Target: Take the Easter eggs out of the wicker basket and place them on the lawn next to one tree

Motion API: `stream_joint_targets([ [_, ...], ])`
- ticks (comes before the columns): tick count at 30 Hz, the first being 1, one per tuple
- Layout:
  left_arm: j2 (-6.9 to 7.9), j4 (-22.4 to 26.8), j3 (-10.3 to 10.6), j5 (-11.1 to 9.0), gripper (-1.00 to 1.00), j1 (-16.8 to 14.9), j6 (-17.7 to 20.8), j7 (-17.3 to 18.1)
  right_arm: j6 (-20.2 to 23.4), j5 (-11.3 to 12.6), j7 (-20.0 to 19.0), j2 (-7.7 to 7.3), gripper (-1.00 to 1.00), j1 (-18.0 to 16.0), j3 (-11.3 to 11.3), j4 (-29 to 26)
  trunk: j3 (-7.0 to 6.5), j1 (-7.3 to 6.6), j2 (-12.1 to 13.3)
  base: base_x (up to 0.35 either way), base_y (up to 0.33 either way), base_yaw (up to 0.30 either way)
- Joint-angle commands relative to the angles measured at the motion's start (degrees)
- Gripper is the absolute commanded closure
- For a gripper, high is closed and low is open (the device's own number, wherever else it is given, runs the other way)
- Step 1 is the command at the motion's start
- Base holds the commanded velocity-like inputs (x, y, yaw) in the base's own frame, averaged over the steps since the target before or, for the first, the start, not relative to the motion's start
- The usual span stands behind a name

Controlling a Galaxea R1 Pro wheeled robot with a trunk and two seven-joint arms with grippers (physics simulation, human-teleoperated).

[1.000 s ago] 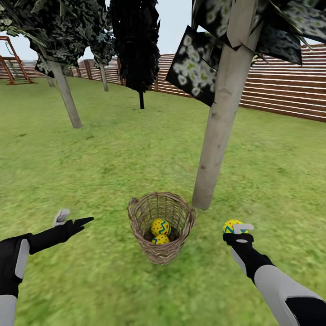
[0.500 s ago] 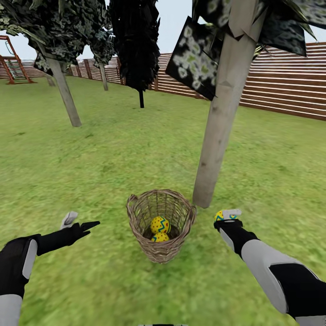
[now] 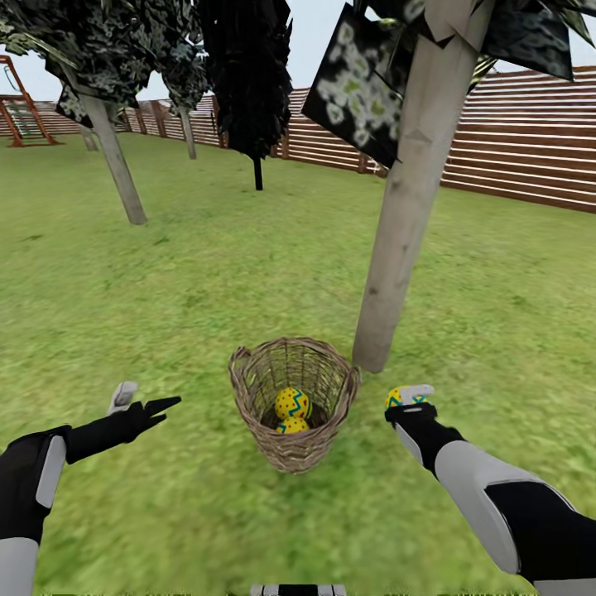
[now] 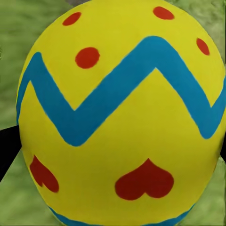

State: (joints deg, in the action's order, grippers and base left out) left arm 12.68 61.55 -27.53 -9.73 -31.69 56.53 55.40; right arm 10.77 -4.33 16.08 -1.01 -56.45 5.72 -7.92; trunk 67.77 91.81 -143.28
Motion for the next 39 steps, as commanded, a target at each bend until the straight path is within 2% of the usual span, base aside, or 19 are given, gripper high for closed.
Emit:
stream_joint_targets([
  [1,-0.06,0.03,-0.07,0.0,-1.0,-0.04,0.1,0.18,0.31,-1.33,0.27,0.06,1.0,0.01,0.41,-0.12,0.27,0.01,-0.04,0.0,0.0,0.0],
  [5,-0.04,-0.01,-0.01,-0.02,-1.0,-0.04,0.04,0.15,0.14,-2.03,0.18,0.05,1.0,0.02,0.35,-0.14,1.16,0.11,-0.09,0.0,0.0,0.0],
  [16,-0.02,-0.63,0.2,-0.02,-1.0,-0.04,0.34,0.14,0.33,-2.0,0.11,0.04,1.0,0.02,0.39,-0.04,3.6,0.4,-0.24,0.105,0.0,0.0],
  [21,0.0,-0.62,0.09,-0.03,-1.0,-0.04,0.4,0.18,5.91,-1.95,0.09,0.07,1.0,-0.22,0.35,-0.45,4.7,0.53,-0.3,0.0,0.0,0.0],
  [27,0.39,-0.45,0.02,-0.02,-1.0,-0.04,0.44,0.23,10.42,-1.88,0.03,-0.12,1.0,-3.34,0.26,-0.31,6.03,0.68,-0.38,0.0,0.0,0.0],
  [31,1.56,-0.79,0.2,0.05,-1.0,-0.2,0.59,0.23,10.84,-1.91,-0.3,-0.05,1.0,-3.49,0.26,-0.25,6.92,0.78,-0.44,0.188,0.0,0.0],
  [39,1.81,-0.62,0.06,-0.07,-1.0,-0.21,0.54,0.29,10.57,-1.98,-0.5,-0.11,1.0,-3.48,0.34,-0.47,8.69,0.99,-0.54,0.264,-0.048,0.0],
])
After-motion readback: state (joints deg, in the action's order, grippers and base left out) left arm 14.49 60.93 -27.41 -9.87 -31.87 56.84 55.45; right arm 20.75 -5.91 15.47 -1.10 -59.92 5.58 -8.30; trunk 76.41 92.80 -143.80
